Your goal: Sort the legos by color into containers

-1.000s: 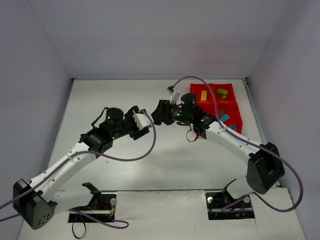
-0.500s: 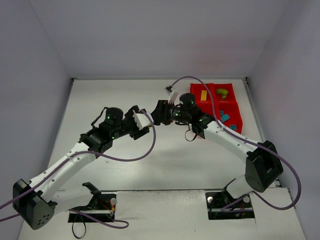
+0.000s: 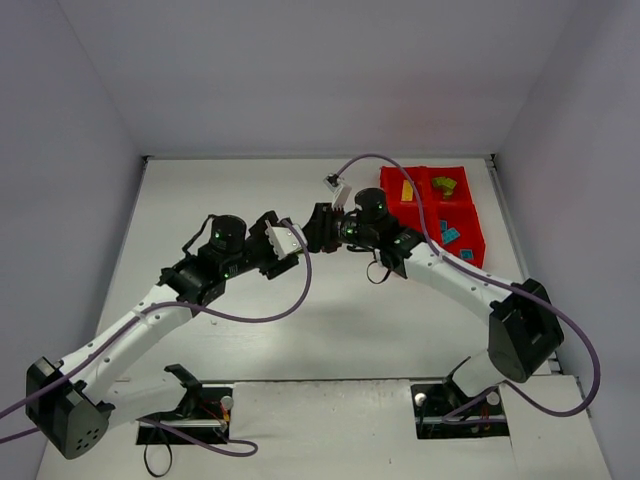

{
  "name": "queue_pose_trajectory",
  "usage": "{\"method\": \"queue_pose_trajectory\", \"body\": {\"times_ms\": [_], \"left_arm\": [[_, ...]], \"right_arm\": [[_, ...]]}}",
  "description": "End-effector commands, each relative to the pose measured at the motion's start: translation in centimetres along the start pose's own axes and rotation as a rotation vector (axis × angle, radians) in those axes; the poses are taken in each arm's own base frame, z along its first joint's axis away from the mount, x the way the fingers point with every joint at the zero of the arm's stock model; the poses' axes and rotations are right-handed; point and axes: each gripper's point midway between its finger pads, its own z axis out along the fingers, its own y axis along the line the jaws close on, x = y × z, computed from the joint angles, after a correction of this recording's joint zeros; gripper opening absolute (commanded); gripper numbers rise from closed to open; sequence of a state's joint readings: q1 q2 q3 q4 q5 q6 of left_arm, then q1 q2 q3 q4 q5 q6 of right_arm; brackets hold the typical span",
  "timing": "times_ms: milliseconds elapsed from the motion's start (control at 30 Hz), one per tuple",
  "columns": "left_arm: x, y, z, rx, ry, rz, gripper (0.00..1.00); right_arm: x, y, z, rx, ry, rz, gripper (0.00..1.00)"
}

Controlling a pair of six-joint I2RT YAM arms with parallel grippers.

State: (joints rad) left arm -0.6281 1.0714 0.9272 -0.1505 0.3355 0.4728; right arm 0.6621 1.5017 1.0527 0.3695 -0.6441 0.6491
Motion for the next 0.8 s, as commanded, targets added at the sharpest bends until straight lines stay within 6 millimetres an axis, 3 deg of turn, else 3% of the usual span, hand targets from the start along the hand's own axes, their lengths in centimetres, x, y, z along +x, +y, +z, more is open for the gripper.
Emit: {"method": "queue_pose_trajectory", "body": {"times_ms": [0, 267, 767], "left_arm": [[-2.6, 1.6, -0.6, -0.052, -0.085, 0.038, 0.54], [-1.9, 1.2, -0.2, -0.037, -0.065, 0.042, 0.65], [-1.3, 1.1, 0.0, -0.026, -0.035, 0.053, 0.67]], "right_arm": [[-3.0, 3.0, -0.8, -0.074, -0.089, -0.102, 0.00], [-3.6, 3.9, -1.7, -0.091, -0.103, -0.111, 0.00], [-3.4, 3.7, -1.9, -0.091, -0.098, -0.108, 0.00]]}}
